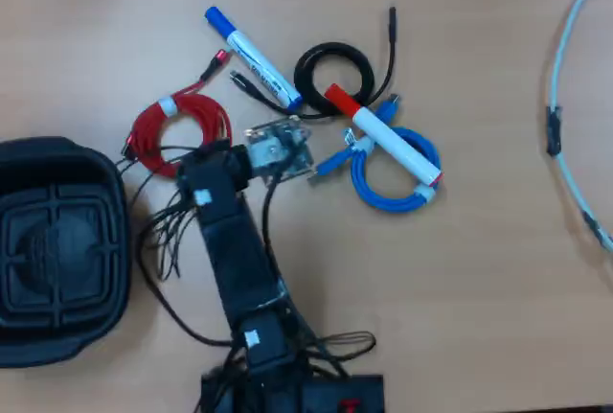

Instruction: Pick up the yellow instant coffee stick, then put it in the black bowl

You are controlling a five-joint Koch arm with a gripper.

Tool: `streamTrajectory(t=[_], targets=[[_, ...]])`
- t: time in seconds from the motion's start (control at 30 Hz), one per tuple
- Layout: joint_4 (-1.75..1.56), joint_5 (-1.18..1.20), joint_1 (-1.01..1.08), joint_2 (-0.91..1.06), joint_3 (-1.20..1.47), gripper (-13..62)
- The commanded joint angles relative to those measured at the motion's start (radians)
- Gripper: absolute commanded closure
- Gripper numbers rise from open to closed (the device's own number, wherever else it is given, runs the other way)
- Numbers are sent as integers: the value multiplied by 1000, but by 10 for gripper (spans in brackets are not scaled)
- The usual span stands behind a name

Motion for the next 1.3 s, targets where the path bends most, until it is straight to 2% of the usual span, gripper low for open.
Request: streamTrajectory(t=[0.0,0.23,0.5,0.77,0.93,1.27], targets=[[57,6,71,54,-29,562],[52,-12,156,71,-48,562],[51,-9,127,222,-71,562],[48,-6,-137,370,-84,562],[-34,11,-371,371,-84,562],[-239,87,-581,362,-77,562]])
